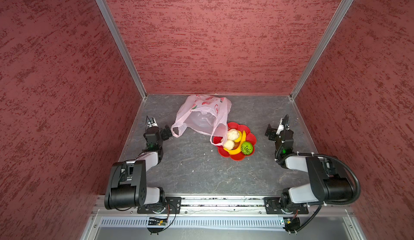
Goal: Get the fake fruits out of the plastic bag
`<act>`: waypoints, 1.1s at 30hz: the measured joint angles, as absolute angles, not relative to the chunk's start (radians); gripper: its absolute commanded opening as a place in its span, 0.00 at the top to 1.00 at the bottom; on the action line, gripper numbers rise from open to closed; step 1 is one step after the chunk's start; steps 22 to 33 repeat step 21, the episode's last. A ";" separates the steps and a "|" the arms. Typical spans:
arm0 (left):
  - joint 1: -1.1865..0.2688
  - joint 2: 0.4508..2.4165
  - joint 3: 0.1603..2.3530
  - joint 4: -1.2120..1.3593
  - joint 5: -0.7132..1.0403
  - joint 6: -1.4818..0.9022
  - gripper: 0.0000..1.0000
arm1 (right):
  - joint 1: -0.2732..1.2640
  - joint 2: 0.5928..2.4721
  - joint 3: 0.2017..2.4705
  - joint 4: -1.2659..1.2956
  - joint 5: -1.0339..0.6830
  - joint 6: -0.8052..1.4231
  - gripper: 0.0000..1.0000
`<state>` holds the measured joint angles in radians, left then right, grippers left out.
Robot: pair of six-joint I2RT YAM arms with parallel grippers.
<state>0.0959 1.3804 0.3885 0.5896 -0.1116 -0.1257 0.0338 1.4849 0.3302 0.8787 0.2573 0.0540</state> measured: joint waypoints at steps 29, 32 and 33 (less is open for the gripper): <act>0.019 1.538 0.367 0.891 -0.052 -0.024 0.01 | -0.019 1.545 0.263 1.118 0.213 0.060 0.01; 0.019 1.538 0.367 0.891 -0.052 -0.024 0.01 | -0.019 1.545 0.263 1.118 0.213 0.060 0.01; 0.019 1.538 0.367 0.891 -0.052 -0.024 0.01 | -0.019 1.545 0.263 1.118 0.213 0.060 0.01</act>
